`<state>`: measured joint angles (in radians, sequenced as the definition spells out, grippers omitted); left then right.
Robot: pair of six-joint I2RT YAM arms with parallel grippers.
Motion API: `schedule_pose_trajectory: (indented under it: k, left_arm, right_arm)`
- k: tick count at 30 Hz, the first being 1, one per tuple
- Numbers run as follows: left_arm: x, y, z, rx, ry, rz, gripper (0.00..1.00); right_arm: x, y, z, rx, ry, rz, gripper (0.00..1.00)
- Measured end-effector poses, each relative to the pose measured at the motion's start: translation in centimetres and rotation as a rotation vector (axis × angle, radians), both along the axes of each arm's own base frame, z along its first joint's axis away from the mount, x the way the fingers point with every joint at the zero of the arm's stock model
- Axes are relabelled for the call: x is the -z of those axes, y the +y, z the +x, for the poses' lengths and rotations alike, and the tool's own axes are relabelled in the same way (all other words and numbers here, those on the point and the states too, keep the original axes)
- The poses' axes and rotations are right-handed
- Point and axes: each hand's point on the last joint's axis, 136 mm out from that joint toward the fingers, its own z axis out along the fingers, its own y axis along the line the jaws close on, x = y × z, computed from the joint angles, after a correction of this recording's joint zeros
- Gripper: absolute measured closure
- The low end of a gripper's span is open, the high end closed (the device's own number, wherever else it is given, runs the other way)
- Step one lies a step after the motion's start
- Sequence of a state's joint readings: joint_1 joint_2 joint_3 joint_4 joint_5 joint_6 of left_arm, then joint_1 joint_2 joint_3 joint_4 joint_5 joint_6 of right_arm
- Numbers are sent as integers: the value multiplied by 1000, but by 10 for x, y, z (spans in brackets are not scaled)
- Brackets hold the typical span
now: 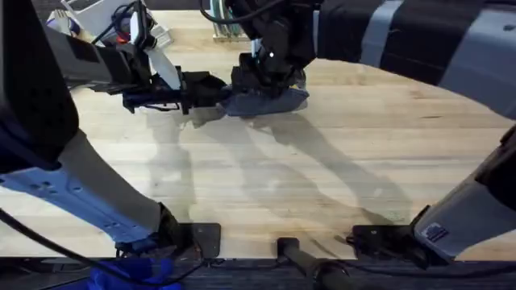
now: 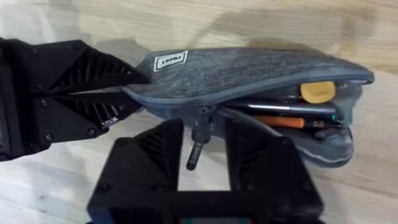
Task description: Unzip the bag, pick up the pens from the table one at a time and place them inside, then zip the bag closed.
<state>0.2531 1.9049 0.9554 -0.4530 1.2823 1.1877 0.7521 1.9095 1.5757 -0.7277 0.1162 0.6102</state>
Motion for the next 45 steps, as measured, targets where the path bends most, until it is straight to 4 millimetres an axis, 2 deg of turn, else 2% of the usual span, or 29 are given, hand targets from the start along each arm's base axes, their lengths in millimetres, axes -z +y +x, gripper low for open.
schedule_pose_trajectory:
  k: [3, 12, 14, 16, 17, 33, 36, 41, 45]
  left_arm:
    - [0, 0, 0, 0, 0, 0, 959]
    - [0, 0, 0, 0, 0, 0, 959]
    - [0, 0, 0, 0, 0, 0, 959]
    - [0, 0, 0, 0, 0, 0, 959]
    - [0, 0, 0, 0, 0, 1, 959]
    - [1, 0, 0, 0, 1, 2, 959]
    - [0, 0, 0, 0, 1, 2, 959]
    - [0, 0, 0, 0, 0, 2, 959]
    - [0, 0, 0, -1, 1, 2, 959]
  right_arm:
    - [0, 0, 0, 0, 0, 0, 685]
    - [1, 0, 0, 0, 1, 0, 743]
    - [4, 0, 0, 0, 6, -6, 816]
    - [9, 1, 1, 1, 12, -11, 948]
    - [12, 2, 2, 2, 14, -12, 962]
    - [15, 2, 2, -4, 15, -16, 971]
    - [8, -4, 0, -1, 23, -50, 971]
    - [-9, -2, 3, -22, 4, -59, 971]
    - [-13, -3, 3, -30, 4, -64, 971]
